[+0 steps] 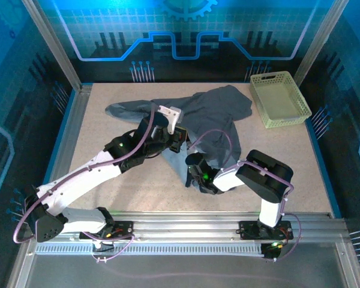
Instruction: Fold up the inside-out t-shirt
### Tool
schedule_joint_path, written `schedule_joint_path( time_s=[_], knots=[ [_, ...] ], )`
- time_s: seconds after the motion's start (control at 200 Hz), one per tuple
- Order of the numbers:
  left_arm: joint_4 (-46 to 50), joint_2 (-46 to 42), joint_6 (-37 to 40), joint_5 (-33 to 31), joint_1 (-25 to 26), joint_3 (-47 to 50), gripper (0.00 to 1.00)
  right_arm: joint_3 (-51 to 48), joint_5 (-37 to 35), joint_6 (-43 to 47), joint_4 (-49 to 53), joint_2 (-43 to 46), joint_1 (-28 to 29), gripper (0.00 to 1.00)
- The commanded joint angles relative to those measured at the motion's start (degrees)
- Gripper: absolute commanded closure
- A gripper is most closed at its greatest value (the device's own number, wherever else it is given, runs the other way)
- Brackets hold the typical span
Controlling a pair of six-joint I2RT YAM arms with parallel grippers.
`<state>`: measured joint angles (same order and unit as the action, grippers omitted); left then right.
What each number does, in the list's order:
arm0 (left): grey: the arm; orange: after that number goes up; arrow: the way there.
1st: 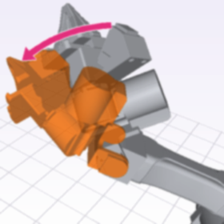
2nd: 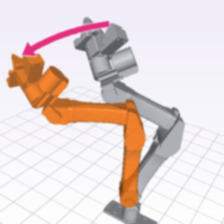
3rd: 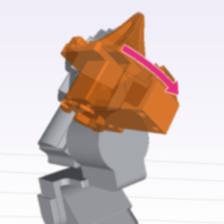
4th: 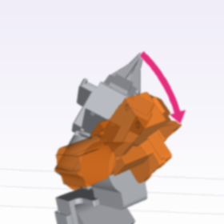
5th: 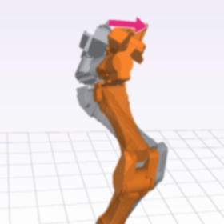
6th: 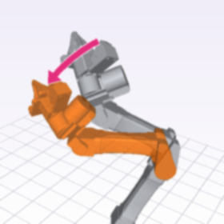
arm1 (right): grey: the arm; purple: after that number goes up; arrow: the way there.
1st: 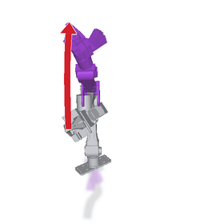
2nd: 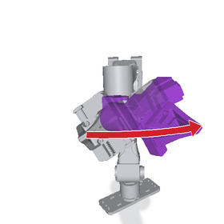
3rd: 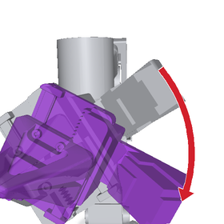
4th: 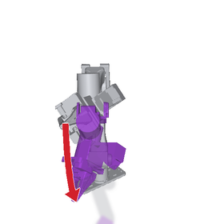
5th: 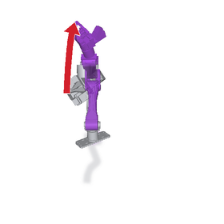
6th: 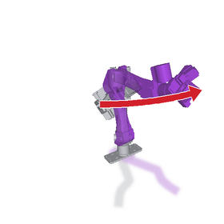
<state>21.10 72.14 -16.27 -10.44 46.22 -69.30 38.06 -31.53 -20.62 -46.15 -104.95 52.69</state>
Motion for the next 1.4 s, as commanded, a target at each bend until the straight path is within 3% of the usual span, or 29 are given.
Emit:
schedule_joint_path(
  time_s=[0.0, 0.095, 0.2, 0.455, 0.58, 0.73, 0.995, 1.205, 1.275, 1.396],
  knots=[
    [-1.5, -2.0, 1.7, 3.9, -0.5, -0.7, 1.00, 3.1, -4.1, -1.3, 4.8, -1.4, -1.5, 0.35],
    [-1.8, -2.6, 1.9, 7.0, -0.5, -0.9, 1.00, 4.8, -6.2, -2.4, 6.8, -2.0, -3.6, 0.35],
    [-2.2, -3.6, 2.7, 8.0, -0.5, -0.7, 1.00, 5.8, -0.8, -3.8, 6.8, -1.7, -6.9, 0.35],
    [-1.3, -2.4, 3.2, 11.9, -0.4, -1.9, 1.00, 11.4, 1.3, -9.2, 17.3, -0.9, -8.2, 0.35],
    [-2.2, -0.7, 1.8, 13.9, -0.3, -3.0, 1.00, 16.6, -6.5, -9.5, 23.9, -3.4, -6.1, 0.35],
    [-3.1, 0.9, 1.6, 14.9, 1.8, -5.0, 1.00, 20.8, -6.8, -14.7, 30.1, -6.1, -7.6, 0.35],
    [-3.8, 3.1, -0.2, 11.4, 2.6, -7.9, 1.00, 28.8, -22.9, -20.1, 43.3, -11.3, -3.8, 0.30],
    [-6.4, 2.3, 0.0, 16.0, 4.2, -5.9, 1.00, 34.6, -9.8, -23.4, 50.6, -12.5, -10.6, 0.30],
    [-6.8, 1.9, 0.1, 16.6, 5.2, -5.6, 1.00, 39.7, -6.5, -25.4, 58.1, -13.2, -12.1, 0.30],
    [-8.6, 0.5, 0.5, 17.3, 7.7, -4.8, 1.00, 42.4, 1.7, -24.5, 58.0, -13.7, -14.3, 0.30]
  ],
)
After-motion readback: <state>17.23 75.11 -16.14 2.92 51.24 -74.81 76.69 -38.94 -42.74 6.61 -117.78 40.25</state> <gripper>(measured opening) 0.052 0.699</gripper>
